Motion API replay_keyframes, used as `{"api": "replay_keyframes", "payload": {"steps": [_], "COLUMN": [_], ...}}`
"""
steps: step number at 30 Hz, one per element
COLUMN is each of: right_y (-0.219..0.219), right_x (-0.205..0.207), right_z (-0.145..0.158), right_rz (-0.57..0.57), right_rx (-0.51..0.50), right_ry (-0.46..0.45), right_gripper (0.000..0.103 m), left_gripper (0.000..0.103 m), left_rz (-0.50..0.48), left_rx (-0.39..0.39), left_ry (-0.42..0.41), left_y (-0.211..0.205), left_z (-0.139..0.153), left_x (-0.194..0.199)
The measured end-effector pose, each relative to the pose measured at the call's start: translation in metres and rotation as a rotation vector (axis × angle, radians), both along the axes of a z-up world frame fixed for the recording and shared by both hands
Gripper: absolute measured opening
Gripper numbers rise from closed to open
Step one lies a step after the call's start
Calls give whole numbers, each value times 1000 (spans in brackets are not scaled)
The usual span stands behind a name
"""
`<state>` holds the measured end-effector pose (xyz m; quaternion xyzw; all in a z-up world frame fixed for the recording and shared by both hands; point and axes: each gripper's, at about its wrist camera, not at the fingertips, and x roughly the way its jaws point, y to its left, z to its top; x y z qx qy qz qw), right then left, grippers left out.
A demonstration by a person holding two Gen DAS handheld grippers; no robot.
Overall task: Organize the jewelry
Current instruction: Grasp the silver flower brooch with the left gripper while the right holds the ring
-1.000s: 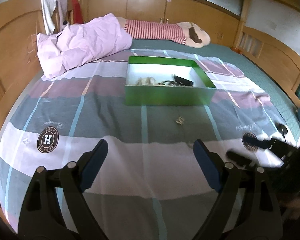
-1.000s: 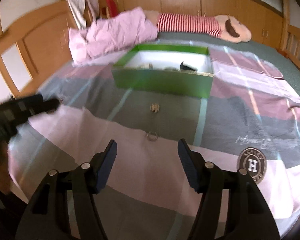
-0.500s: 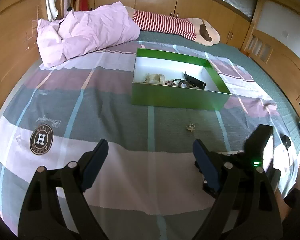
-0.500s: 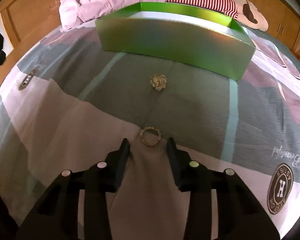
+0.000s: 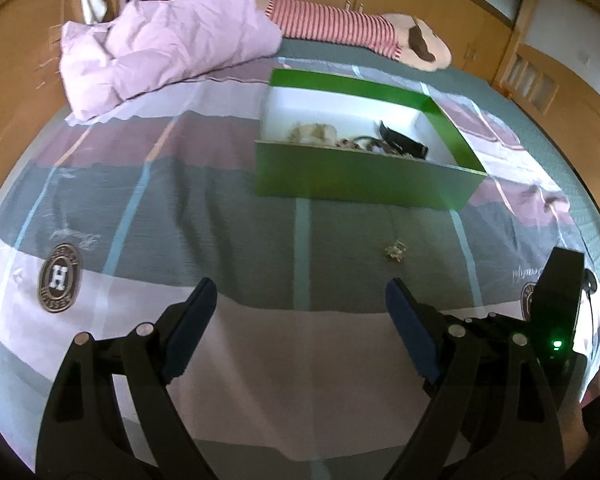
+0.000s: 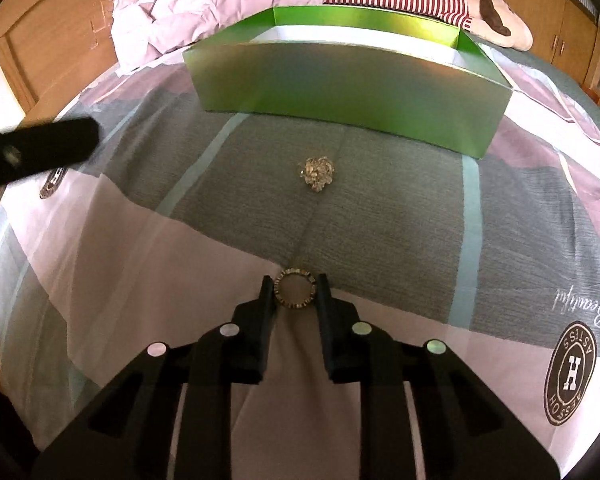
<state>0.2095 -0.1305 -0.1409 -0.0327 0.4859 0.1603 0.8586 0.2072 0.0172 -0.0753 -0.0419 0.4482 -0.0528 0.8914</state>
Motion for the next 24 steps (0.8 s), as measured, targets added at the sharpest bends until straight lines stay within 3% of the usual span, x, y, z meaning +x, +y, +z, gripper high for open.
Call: {"api": "replay_keyframes", "payload": {"steps": [7, 10, 13, 24], "right_y": [-17, -24, -31, -40], "right_x": [-2, -3, -4, -9], "right_z": [8, 6, 1, 4], "right_rz": [-28, -28, -21, 11], "right_rx": [-8, -21, -14, 16], "right_ry": [-18, -2, 14, 21], "right_gripper": [21, 21, 21, 21], "left_gripper": [85, 79, 72, 72], "left_rz": [-92, -120, -140, -198], "left_rx": [56, 78, 45, 61], "left_ry": [21, 35, 61, 44], "left_y": [-44, -65, -81, -121], "left_z": [-27, -43, -57, -61], "left_x": [28, 45, 59, 67]}}
